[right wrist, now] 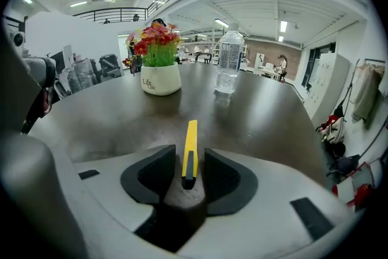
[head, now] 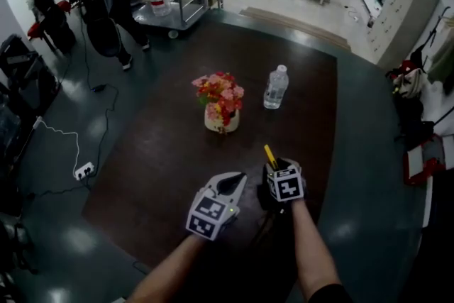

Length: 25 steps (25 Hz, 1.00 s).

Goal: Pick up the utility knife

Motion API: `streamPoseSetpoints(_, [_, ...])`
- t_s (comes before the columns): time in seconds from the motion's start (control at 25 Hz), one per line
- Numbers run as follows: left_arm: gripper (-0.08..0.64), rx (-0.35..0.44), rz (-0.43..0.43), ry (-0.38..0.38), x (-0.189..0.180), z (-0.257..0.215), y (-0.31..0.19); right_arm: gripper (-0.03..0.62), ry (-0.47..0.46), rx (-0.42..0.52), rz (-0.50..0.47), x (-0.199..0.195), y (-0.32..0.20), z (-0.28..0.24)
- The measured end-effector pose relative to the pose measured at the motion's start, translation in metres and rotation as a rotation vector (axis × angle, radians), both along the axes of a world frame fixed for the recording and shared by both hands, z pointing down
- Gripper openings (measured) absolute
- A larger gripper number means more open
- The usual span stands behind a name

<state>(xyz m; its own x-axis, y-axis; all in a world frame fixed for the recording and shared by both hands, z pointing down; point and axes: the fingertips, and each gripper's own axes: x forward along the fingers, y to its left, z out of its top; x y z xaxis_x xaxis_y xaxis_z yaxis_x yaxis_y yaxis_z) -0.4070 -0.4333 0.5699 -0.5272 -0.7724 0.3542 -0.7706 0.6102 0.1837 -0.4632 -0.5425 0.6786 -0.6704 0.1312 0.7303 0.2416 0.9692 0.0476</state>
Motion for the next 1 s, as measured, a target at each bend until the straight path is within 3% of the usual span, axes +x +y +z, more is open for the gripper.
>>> streamPoseSetpoints(0.08, [0.000, -0.003, -0.007, 0.004, 0.003, 0.000, 0.002, 0.143, 0.012, 0.030, -0.002, 0.002, -0.003, 0.001])
streamPoseSetpoints(0.12, [0.000, -0.002, -0.012, 0.005, 0.005, 0.000, 0.003, 0.080, 0.020, 0.049, -0.002, 0.004, -0.005, 0.001])
streamPoseSetpoints(0.32, [0.000, -0.001, -0.037, 0.000, 0.014, -0.005, 0.013, 0.077, 0.046, 0.021, -0.050, 0.016, 0.000, 0.004])
streamPoseSetpoints(0.68, [0.000, 0.004, -0.036, -0.033, 0.041, -0.024, 0.028, 0.075, -0.150, -0.139, -0.048, 0.058, 0.017, -0.065])
streamPoseSetpoints(1.0, [0.000, 0.079, 0.016, -0.088, 0.087, -0.070, 0.062, 0.077, -0.371, -0.178, -0.014, 0.128, 0.057, -0.154])
